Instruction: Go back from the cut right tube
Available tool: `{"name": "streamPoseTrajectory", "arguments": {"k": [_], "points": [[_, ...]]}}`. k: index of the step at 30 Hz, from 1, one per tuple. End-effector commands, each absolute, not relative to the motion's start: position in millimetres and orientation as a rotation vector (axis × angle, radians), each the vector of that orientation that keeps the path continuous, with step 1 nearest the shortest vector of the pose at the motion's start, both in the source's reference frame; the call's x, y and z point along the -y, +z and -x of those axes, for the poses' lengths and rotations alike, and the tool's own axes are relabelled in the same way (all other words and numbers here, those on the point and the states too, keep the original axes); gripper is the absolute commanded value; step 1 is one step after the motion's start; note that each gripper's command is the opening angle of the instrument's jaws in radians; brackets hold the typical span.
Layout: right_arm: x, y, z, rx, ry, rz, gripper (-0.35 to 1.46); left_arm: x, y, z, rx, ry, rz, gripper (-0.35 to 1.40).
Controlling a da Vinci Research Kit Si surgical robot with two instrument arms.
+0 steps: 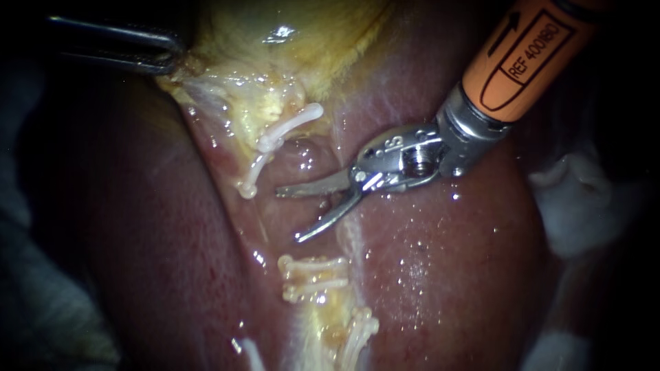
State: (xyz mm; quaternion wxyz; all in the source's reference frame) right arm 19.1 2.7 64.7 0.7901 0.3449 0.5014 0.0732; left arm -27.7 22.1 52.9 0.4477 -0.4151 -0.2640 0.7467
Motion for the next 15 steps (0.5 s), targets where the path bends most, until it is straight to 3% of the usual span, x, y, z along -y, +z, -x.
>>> {"name": "streamPoseTrajectory", "arguments": {"k": [1,7,11,15], "points": [[-2.5,64.4,-18.7,-1.08,0.177,-0.711,1.26,-22.1,52.9,27.7,0.655,1.848,1.028,-0.35],[-0.8,62.6,-16.6,-1.06,0.359,-0.493,1.43,-22.3,53.1,27.6,0.656,1.849,1.029,-0.35],[0.2,61.1,-15.0,-1.029,0.329,-0.404,1.43,-22.5,53.3,27.2,0.657,1.849,1.029,-0.35],[0.5,59.7,-12.8,-0.943,0.252,-0.362,1.43,-22.6,53.5,27.1,0.657,1.85,1.029,-0.35]]}}
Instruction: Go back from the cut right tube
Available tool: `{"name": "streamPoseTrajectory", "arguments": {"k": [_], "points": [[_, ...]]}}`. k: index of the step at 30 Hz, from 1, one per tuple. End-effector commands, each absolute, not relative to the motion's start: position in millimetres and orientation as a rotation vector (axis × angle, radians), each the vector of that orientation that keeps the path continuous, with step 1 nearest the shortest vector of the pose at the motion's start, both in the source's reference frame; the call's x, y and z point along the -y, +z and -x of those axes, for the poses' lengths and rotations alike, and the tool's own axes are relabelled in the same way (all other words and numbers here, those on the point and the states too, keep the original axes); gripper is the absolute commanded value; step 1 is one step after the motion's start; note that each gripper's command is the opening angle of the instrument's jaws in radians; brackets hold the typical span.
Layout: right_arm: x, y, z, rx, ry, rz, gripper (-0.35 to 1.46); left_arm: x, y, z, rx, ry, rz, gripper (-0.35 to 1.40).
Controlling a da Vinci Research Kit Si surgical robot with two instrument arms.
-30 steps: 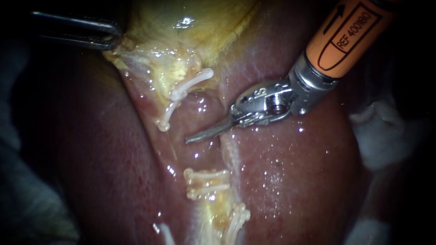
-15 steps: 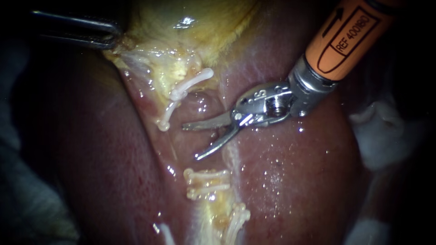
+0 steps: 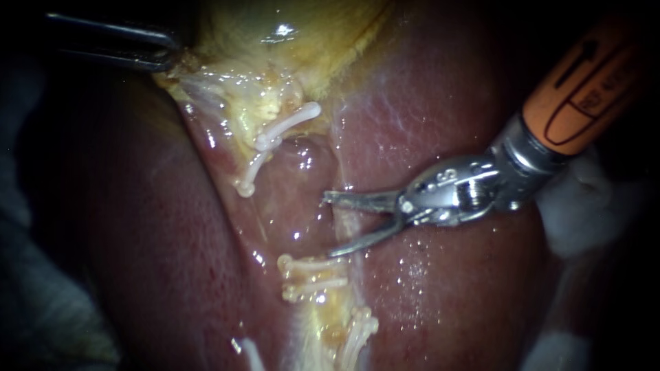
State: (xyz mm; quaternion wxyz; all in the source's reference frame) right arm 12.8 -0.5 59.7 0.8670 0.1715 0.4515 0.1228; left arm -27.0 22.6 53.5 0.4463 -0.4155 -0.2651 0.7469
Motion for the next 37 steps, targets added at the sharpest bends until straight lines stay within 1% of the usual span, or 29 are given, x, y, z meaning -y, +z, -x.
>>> {"name": "streamPoseTrajectory", "arguments": {"k": [1,3,6,12,16,18,25,33,37], "points": [[0.5,59.4,-12.3,-0.92,0.24,-0.356,1.43,-22.6,53.5,27.0,0.657,1.85,1.029,-0.35],[0.5,58.5,-11.1,-0.872,0.225,-0.348,1.43,-22.5,53.6,27.1,0.657,1.85,1.029,-0.35],[0.1,57.4,-9.8,-0.831,0.224,-0.338,1.43,-22.5,53.7,27.2,0.655,1.85,1.03,-0.35],[-0.5,56.1,-8.4,-0.801,0.238,-0.31,1.43,-21.9,54.8,27.7,0.645,1.852,1.031,-0.35],[-0.6,56.1,-7.9,-0.786,0.249,-0.304,1.43,-21.0,56.5,28.7,0.642,1.858,1.036,-0.35],[-0.6,56.1,-7.6,-0.775,0.239,-0.304,1.43,-20.6,57.6,29.3,0.648,1.868,1.042,-0.35],[-0.6,56.0,-7.4,-0.767,0.236,-0.306,1.45,-20.3,60.1,30.7,0.661,1.873,1.033,-0.35],[-0.6,56.0,-7.3,-0.768,0.235,-0.308,1.45,-20.3,60.2,30.6,0.667,1.871,1.028,-0.35],[-0.8,56.6,-8.1,-0.784,0.215,-0.365,1.4,-20.7,59.5,30.0,0.676,1.871,1.028,-0.35]]}}
